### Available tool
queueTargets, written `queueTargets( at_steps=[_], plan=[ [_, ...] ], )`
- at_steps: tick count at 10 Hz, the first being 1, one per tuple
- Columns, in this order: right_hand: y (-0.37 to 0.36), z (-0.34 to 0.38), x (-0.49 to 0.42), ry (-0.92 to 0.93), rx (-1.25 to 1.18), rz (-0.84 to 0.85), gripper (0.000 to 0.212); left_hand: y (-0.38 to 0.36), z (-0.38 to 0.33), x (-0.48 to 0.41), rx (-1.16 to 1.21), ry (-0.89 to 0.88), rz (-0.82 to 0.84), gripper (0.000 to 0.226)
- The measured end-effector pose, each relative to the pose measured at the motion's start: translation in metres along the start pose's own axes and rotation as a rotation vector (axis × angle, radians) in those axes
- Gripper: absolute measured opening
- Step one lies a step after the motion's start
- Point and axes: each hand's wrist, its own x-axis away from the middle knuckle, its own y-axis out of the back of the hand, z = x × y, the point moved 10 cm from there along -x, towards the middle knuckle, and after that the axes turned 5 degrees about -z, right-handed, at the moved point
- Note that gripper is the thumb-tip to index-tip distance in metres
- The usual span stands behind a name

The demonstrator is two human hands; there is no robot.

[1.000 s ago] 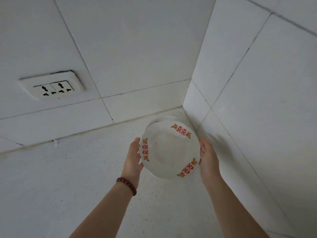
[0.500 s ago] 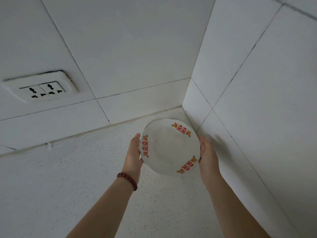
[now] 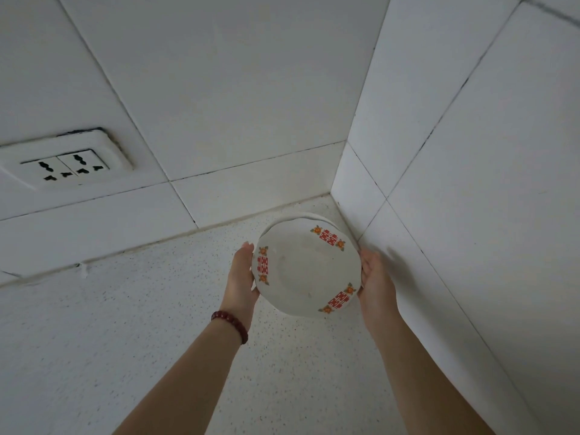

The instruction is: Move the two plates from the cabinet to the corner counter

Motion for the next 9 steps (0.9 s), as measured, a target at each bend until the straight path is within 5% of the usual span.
queueTargets(
  at_steps=[1,9],
  plan=[
    [-0.004,0.004,0.001,-0.003,0.010,0.019,0.049,0.000,0.000,-0.002,0.016,0.028,-0.015,0.057],
    [0.001,0.030,0.034,0.002,-0.116,-0.018,0.043,0.002,-0.034,0.041,-0.150,-0.092,0.035,0.051]
  ],
)
